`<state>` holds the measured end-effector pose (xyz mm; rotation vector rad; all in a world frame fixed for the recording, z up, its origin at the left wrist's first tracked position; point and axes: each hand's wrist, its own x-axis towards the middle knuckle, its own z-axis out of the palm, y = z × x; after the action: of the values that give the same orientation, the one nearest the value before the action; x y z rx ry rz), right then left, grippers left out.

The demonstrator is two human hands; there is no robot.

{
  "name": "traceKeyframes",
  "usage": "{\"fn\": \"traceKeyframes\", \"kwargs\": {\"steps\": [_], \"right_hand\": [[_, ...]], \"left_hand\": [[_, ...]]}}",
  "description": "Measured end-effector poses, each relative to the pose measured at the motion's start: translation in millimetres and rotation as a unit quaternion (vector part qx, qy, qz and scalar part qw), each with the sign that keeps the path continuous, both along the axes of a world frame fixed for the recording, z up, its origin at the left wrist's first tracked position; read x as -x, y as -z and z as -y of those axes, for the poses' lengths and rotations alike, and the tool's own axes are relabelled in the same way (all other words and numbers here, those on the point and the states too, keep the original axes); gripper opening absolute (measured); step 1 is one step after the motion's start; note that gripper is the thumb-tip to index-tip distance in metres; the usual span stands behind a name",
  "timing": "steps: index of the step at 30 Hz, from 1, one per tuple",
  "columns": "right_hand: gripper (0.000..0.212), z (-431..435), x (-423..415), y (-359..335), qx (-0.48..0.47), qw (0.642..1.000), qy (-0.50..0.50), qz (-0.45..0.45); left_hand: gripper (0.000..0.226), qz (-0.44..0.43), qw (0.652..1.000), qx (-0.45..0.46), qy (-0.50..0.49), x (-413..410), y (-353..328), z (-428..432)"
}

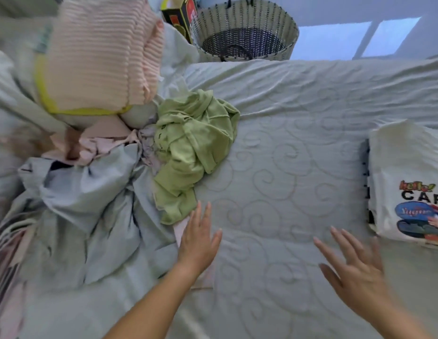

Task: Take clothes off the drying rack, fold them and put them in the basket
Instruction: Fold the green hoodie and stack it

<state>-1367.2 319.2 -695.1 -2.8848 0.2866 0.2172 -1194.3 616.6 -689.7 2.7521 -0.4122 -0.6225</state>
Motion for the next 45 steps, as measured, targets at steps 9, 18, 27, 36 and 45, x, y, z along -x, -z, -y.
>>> {"fn": "traceKeyframes", "kwargs": {"steps": [9,18,27,36,45], "right_hand": [[0.064,-150.1,-143.9,-23.5,-0.037,0.993,-0.007,-0.108],[0.055,-219.3,-332.8,-48.2,-0.121,0.981,0.154,0.019],[0.051,-224.7,-408.1,-25.6,-0.065,0.964,0.257,-0.023],[0.019,-201.5,-374.6,-76.1,-0.213,0.925,0.253,0.185],[0.02,-171.3,-300.9,-189.9,-0.243,0.924,0.07,0.286]], "left_hand": [[0.085,-0.013,0.995,0.032,-0.098,-29.2,0.8,-135.7],[0.076,-0.032,0.986,0.14,-0.086,-57.6,-3.1,-165.2],[0.075,-0.041,0.971,0.214,-0.094,-90.1,3.3,-189.1],[0.071,0.015,0.948,0.304,-0.088,-136.8,-32.0,-162.0],[0.076,0.081,0.937,0.338,-0.04,-115.5,-111.4,-123.5]]}}
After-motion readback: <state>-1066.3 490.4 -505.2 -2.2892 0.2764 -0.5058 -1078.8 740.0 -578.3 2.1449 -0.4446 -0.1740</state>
